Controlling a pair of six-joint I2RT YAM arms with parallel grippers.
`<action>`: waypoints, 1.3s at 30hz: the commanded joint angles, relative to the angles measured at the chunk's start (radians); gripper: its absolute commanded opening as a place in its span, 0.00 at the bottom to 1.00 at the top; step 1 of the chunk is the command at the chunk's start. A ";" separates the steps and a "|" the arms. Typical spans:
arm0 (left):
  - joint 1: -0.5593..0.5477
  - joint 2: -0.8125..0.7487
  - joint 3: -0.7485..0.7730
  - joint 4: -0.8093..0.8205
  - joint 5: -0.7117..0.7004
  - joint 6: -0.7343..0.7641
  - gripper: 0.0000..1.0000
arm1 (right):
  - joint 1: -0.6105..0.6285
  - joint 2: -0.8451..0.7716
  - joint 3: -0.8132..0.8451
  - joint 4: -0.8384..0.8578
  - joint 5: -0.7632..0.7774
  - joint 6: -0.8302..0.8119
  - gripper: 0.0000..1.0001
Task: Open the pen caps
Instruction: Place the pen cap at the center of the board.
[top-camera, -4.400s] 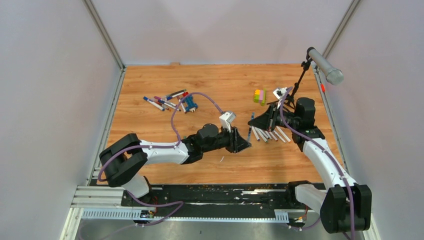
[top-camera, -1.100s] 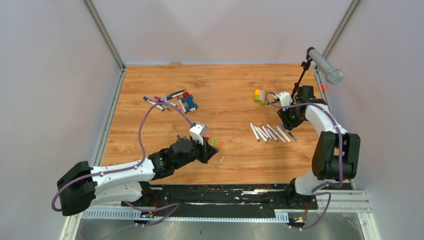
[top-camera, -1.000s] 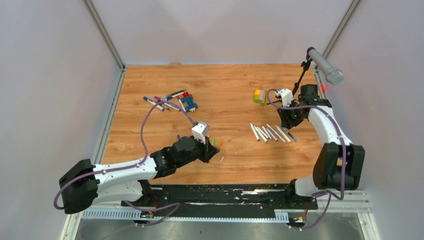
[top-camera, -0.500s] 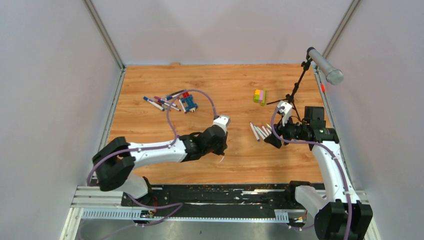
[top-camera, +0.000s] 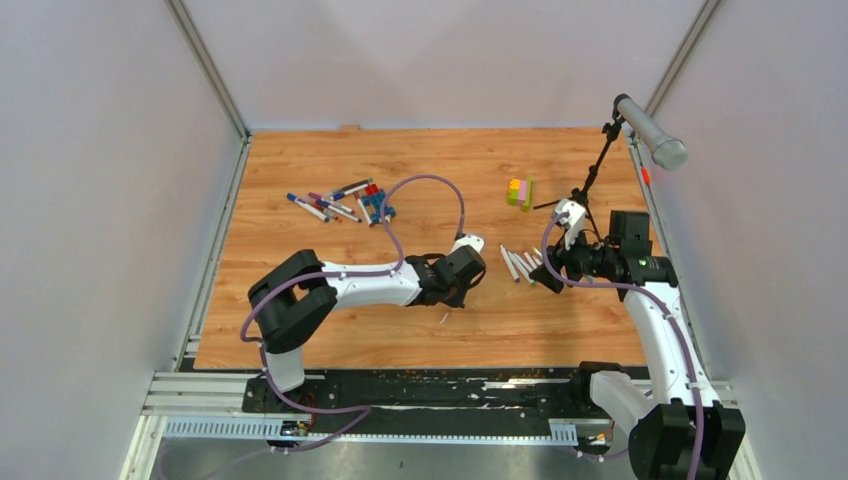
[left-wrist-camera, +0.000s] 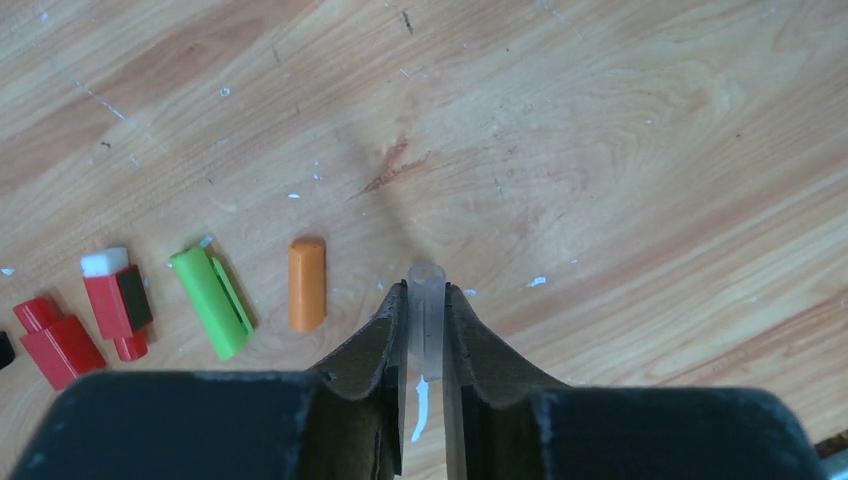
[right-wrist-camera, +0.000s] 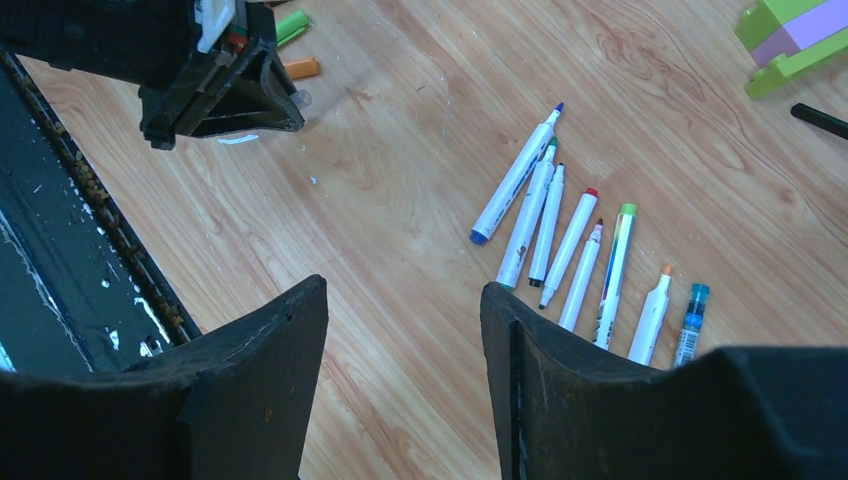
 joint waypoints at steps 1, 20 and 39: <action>-0.005 0.040 0.069 -0.065 -0.037 0.027 0.25 | -0.003 -0.014 0.018 0.036 -0.006 -0.006 0.58; 0.145 -0.315 -0.042 0.038 -0.017 0.166 0.78 | -0.002 -0.019 0.016 0.035 -0.002 -0.011 0.59; 0.895 -0.253 0.047 -0.237 -0.128 -0.205 0.88 | -0.002 -0.020 0.012 0.037 -0.017 -0.016 0.59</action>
